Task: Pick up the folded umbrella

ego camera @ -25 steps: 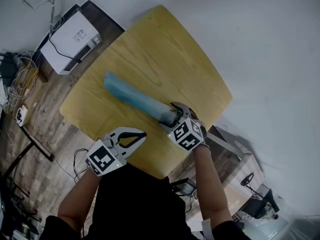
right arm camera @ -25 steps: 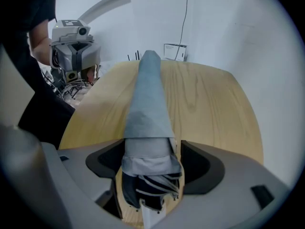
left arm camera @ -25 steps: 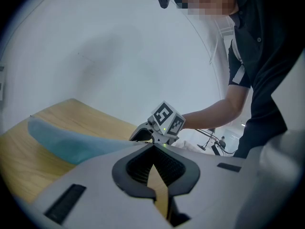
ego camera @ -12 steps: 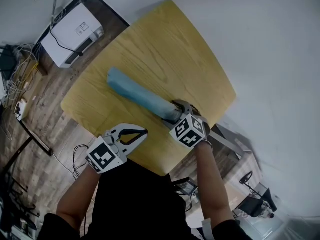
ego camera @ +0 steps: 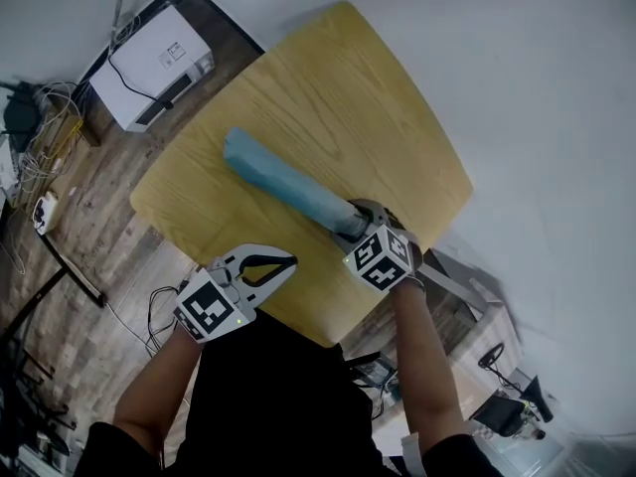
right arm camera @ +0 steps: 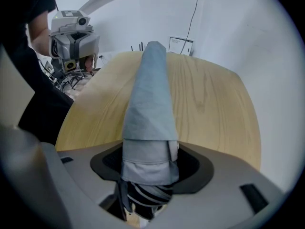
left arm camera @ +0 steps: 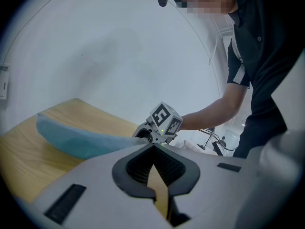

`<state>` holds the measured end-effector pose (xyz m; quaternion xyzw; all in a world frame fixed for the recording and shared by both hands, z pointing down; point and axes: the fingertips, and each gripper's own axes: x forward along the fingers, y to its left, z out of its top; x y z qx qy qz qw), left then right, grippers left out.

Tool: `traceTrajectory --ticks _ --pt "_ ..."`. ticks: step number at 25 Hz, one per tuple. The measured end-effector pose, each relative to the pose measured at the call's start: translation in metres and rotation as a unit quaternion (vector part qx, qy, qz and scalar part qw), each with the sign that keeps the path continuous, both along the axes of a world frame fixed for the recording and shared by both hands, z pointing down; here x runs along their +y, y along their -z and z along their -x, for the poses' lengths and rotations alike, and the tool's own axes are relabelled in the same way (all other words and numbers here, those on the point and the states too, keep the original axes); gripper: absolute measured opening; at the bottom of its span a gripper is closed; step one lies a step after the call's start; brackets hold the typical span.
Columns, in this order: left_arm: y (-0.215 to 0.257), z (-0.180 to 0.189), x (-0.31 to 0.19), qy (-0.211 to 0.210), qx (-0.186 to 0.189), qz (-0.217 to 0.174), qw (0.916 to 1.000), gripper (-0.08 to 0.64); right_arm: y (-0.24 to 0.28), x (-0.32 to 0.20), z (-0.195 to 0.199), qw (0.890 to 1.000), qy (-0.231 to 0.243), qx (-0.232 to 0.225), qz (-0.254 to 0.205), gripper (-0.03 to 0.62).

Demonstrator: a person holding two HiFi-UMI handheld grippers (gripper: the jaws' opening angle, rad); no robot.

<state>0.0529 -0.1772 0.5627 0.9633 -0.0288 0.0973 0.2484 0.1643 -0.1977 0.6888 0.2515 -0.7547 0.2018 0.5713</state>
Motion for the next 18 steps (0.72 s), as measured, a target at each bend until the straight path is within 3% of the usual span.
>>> traceTrajectory --ticks 9,18 --pt "0.002 0.016 0.009 0.005 -0.008 -0.009 0.9999 0.008 0.022 0.013 0.012 1.0 -0.009 -0.016 -0.018 0.276" --pt "0.036 0.023 0.004 0.004 -0.005 -0.058 0.9983 0.008 0.105 -0.003 0.034 0.988 -0.064 -0.096 -0.107 0.276"
